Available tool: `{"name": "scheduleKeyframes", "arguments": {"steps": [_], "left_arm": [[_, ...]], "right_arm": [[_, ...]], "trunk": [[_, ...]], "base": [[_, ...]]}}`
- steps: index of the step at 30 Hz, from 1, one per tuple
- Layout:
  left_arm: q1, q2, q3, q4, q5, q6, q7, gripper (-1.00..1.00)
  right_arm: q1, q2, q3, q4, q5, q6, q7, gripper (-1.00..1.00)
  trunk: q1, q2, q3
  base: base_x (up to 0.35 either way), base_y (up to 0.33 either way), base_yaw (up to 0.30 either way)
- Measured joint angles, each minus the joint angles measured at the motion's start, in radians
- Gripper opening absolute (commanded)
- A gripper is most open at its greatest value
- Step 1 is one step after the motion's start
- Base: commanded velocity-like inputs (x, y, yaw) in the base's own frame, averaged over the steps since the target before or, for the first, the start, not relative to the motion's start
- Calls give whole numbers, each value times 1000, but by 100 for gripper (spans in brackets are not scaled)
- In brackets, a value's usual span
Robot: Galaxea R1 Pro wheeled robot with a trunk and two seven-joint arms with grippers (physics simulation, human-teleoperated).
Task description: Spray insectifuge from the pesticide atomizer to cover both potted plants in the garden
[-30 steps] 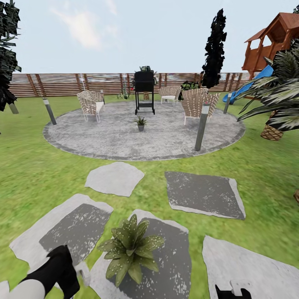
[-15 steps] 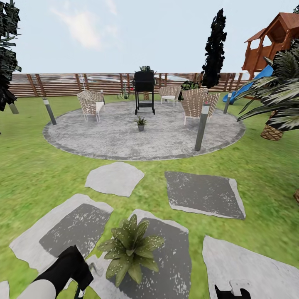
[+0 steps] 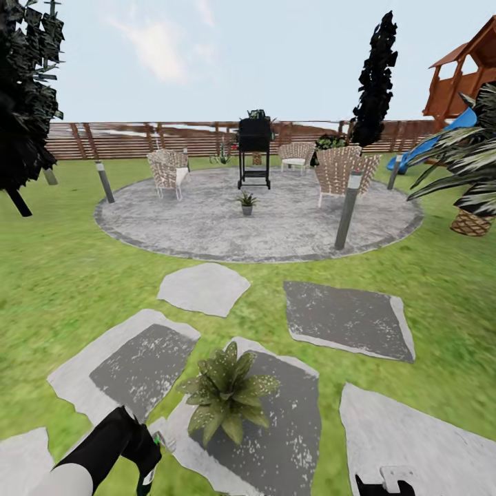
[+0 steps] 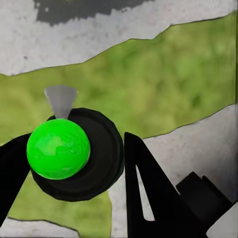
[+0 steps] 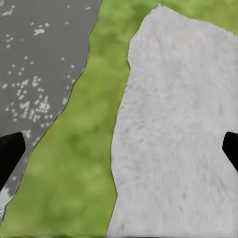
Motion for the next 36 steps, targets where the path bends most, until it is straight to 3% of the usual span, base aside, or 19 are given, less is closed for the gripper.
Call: {"name": "scheduleKeyframes", "arguments": {"steps": [12, 19, 36], "left_arm": [[0, -2, -1, 3, 1, 1, -1, -100], [0, -1, -2, 3, 1, 2, -1, -100], [0, -2, -7, 11, -9, 4, 0, -100]], "right_arm": [[0, -3, 0, 9, 0, 0, -1, 100], [0, 0, 0, 11, 0, 0, -2, 100], [0, 0, 0, 11, 0, 0, 0, 100]], "trunk": [[0, 0, 0], [0, 0, 0], [0, 0, 0]], "base": [[139, -300, 22], [-79, -238, 235], [-9, -12, 158]]}}
